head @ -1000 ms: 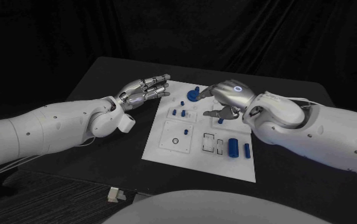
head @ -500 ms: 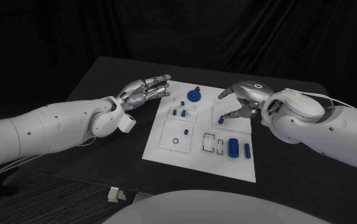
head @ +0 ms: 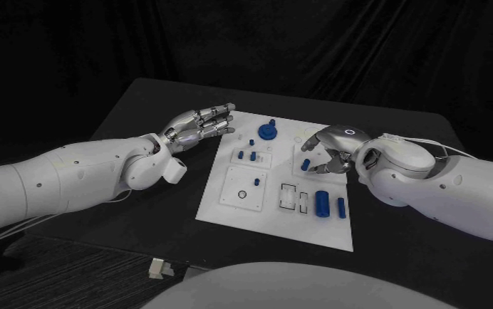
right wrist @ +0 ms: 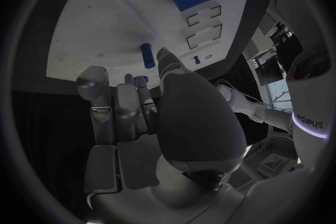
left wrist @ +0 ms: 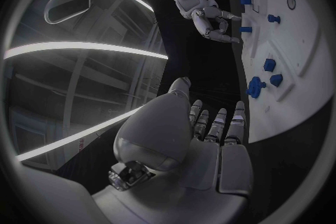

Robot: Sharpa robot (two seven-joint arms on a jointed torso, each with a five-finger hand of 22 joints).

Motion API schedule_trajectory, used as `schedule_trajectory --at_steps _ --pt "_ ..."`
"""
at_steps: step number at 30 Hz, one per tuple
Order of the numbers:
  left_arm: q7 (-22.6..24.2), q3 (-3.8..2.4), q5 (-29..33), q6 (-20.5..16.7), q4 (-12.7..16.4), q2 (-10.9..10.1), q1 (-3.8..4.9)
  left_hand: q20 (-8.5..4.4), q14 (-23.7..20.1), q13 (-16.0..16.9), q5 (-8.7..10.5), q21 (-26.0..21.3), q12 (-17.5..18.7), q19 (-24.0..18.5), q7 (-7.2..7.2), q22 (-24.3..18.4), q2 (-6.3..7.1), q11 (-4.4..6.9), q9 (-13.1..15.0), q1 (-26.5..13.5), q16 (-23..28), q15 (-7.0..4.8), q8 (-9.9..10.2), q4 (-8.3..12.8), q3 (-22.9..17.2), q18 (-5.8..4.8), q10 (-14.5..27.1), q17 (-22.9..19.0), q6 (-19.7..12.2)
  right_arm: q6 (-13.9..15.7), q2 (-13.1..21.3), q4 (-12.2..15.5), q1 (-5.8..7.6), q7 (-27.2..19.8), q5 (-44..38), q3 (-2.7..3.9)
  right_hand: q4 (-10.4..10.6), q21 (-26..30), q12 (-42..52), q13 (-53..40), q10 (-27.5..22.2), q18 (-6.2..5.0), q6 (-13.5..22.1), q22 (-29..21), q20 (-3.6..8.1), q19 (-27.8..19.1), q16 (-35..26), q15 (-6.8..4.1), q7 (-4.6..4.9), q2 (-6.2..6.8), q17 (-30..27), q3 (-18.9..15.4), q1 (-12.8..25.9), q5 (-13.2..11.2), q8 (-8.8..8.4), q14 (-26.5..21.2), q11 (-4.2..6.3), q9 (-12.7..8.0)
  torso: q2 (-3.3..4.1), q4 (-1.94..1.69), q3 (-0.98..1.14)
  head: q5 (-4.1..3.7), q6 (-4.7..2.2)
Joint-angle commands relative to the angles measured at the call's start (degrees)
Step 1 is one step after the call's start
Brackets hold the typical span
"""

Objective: Assemble the parts on the task board

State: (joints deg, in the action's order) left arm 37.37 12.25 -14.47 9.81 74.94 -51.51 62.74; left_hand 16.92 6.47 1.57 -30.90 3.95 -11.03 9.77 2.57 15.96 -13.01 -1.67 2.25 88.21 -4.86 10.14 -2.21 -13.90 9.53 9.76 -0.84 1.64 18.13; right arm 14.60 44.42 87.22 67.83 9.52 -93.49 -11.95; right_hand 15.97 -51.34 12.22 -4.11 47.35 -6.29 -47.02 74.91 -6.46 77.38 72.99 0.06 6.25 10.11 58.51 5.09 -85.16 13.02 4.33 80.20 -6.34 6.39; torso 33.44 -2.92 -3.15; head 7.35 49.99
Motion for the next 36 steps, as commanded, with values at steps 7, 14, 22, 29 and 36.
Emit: schedule_trajectory --at_steps 7,14,22,29,36 --pt "0.8 -0.06 0.3 0.8 0.1 0.2 -0.09 -0.10 0.0 0.0 -0.20 0.3 0.1 0.3 0.18 -0.1 -0.63 -0.51 0.0 -0.1 -0.4 0.51 -0.1 0.2 -0.5 -0.91 0.1 0.1 0.2 0.7 -1.5 -1.6 -1.51 -2.6 -1.2 0.03 -3.2 0.5 1.7 -0.3 4.3 -0.48 -3.8 6.1 0.44 -0.1 0.0 0.02 0.05 -2.41 -0.1 3.0 -3.3 8.5 1.21 -0.4 0.20 0.3 -0.02 -0.07 -0.03 0.41 0.01" --pt "0.7 -0.06 0.3 0.9 0.1 0.2 -0.11 -0.10 0.0 0.0 -0.20 0.3 0.1 0.3 0.18 -0.1 -0.63 -0.51 0.0 -0.1 -0.4 0.51 -0.1 0.2 -0.5 -0.91 0.1 0.1 0.2 0.5 -1.9 -2.1 -2.24 -3.9 -1.2 0.03 -3.7 -0.8 2.1 -0.3 7.7 -0.27 -6.4 6.4 0.34 0.5 0.6 0.20 0.08 -2.62 0.7 4.8 -3.0 8.6 2.00 0.1 0.62 0.9 -0.02 -0.06 -0.04 0.38 0.01" --pt "0.7 -0.06 0.3 1.1 -0.1 0.3 -0.13 -0.10 0.0 0.0 -0.27 0.3 -0.1 0.4 0.15 -0.2 -0.71 -0.71 0.0 -0.1 -0.4 0.53 -0.1 0.2 -0.6 -0.95 0.1 0.1 0.1 -0.4 -2.3 -2.5 -2.59 -4.2 -1.2 0.04 -3.7 -1.8 2.1 -0.2 10.4 -0.10 -8.7 6.6 0.12 0.9 1.0 0.43 0.13 -2.36 1.3 6.4 -2.6 8.4 2.66 0.4 0.92 1.5 -0.01 -0.10 -0.04 0.28 0.01" --pt "0.5 -0.06 0.3 1.2 -0.2 0.4 -0.16 -0.10 0.1 0.0 -0.34 0.3 0.0 0.4 0.22 -0.2 -0.76 -0.79 0.0 -0.1 -0.4 0.55 -0.1 0.3 -0.7 -0.98 0.1 0.1 0.3 1.1 -2.3 -2.6 -2.70 -4.9 -1.2 0.04 -5.4 -2.2 2.0 -0.1 15.0 -0.17 -13.3 6.7 0.42 0.8 1.0 -0.03 0.83 -2.02 1.2 9.8 -4.1 12.4 4.47 0.4 1.68 3.1 -0.04 -0.07 -0.05 0.36 0.01" --pt "0.4 -0.06 0.3 1.3 -0.3 0.5 -0.19 -0.10 0.0 0.0 -0.40 0.3 0.0 0.4 0.58 -0.2 -0.81 -0.71 0.1 0.0 -0.4 0.56 -0.2 0.3 -0.9 -1.04 0.1 0.1 0.6 3.2 -2.0 -2.5 -2.71 -5.3 -2.9 0.04 -6.9 -2.5 1.5 0.0 16.1 -0.15 -14.5 6.7 0.79 0.7 1.1 -0.23 1.11 -1.86 1.3 11.6 -5.0 14.4 5.14 0.3 1.91 4.0 -0.03 -0.05 -0.04 0.45 0.01"
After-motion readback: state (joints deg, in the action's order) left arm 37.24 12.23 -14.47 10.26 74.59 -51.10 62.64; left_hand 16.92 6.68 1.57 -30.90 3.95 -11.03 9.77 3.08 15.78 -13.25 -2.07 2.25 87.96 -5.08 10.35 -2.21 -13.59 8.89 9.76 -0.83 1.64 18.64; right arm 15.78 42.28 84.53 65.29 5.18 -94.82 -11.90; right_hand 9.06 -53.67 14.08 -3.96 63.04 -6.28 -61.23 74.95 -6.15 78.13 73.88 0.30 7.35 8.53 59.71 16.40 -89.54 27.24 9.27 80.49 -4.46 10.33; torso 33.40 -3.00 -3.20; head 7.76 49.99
